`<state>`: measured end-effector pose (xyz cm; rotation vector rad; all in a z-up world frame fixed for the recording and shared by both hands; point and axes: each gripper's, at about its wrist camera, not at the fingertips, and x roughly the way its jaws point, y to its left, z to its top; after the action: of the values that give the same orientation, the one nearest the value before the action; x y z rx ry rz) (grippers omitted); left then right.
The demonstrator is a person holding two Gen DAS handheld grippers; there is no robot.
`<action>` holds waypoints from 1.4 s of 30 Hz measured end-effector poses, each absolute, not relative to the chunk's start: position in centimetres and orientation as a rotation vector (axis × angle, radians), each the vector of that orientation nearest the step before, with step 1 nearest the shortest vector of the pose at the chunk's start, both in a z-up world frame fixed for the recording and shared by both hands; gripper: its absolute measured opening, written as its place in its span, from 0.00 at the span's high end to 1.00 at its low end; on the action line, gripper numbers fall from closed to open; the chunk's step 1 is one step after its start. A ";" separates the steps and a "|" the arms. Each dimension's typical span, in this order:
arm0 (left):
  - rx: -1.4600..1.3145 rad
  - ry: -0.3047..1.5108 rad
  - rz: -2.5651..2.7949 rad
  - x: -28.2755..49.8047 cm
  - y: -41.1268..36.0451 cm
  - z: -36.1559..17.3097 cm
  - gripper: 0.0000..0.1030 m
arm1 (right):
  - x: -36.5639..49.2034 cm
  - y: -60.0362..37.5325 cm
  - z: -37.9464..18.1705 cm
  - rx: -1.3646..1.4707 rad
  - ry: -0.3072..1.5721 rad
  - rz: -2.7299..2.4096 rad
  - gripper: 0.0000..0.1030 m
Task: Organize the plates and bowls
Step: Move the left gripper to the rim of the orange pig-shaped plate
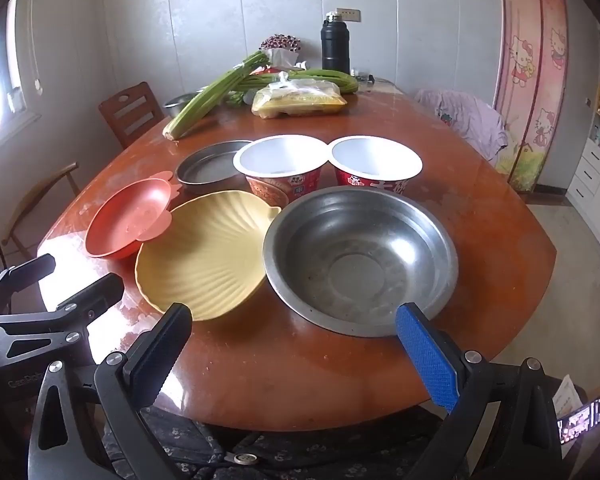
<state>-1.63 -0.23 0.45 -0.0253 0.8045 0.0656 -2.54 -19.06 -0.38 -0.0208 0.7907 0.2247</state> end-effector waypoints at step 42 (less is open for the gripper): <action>-0.206 0.949 0.209 5.5 13.8 -0.1 0.01 | 7.0 -6.3 1.9 -0.193 0.838 0.487 0.01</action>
<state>5.51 13.76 -0.11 -0.2063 0.9490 0.2086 7.02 -6.27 1.86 -0.1930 0.8379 0.4869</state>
